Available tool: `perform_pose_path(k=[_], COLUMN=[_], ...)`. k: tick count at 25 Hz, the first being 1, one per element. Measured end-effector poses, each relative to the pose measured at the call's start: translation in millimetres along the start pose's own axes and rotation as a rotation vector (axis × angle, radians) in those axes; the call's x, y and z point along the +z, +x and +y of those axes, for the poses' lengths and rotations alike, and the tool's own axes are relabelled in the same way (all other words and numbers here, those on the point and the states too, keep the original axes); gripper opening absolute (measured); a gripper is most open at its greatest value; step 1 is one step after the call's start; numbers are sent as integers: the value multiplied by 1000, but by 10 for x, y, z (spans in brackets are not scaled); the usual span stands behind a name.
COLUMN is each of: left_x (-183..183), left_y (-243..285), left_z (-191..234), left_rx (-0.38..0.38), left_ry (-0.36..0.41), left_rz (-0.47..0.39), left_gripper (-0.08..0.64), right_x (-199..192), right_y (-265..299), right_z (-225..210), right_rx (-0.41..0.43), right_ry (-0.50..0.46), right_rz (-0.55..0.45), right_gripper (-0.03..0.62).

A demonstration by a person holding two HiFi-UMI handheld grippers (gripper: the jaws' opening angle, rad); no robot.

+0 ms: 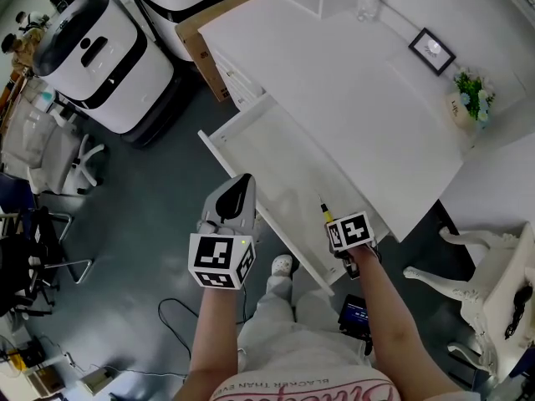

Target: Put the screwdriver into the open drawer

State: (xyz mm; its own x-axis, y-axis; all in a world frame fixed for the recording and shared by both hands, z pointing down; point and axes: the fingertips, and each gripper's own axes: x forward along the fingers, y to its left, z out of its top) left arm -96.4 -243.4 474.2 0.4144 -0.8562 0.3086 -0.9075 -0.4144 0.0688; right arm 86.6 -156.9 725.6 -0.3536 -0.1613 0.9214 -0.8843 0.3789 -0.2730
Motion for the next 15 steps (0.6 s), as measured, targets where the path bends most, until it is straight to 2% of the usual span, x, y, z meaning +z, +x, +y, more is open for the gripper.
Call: perform_pose_path(k=[7, 15], left_x=[-46, -91], left_y=[-37, -101], left_z=[76, 176], left_rx=[17, 36], left_ry=[-7, -18], left_rz=[9, 15], left_gripper=[9, 9], right_x=[-140, -193], right_y=[241, 381], right_z=[-9, -21], right_rx=[-6, -75], right_ry=[90, 47], right_rz=[44, 74], right_gripper=[87, 88])
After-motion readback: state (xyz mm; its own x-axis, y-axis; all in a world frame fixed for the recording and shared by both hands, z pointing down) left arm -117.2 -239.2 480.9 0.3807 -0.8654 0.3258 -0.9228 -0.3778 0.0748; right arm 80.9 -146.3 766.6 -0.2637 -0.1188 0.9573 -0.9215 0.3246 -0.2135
